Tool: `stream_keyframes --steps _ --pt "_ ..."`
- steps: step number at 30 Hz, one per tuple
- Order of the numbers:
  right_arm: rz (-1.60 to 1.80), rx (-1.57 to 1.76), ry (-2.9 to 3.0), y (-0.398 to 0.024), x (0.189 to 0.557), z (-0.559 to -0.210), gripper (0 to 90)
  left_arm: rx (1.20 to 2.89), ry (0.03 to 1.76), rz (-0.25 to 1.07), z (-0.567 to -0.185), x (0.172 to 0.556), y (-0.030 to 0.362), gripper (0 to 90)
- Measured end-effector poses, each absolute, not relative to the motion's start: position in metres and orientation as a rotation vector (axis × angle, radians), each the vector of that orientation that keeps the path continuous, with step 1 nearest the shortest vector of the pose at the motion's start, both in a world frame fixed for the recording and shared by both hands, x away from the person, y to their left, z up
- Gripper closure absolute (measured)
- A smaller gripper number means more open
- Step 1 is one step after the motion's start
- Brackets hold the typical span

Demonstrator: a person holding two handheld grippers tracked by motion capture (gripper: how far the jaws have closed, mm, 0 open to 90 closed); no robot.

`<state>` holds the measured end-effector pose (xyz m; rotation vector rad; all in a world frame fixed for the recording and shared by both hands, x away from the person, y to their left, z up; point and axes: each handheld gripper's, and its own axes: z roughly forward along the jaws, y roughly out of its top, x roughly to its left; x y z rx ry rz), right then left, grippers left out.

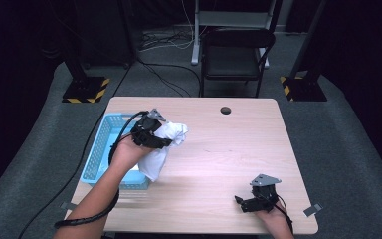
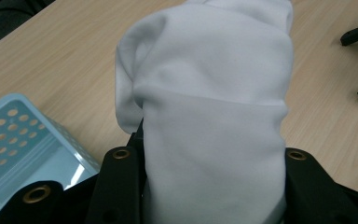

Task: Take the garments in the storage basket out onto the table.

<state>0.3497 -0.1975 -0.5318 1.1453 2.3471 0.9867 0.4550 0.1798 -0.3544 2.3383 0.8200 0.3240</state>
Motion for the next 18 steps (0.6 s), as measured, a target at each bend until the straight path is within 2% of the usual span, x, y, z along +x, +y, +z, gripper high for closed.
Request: stream_keyframes --steps 18 --pt "0.987 1.145 2.347 -0.198 0.35 -0.532 1.4 2.38 0.761 0.274 -0.368 0.455 0.145 58.9"
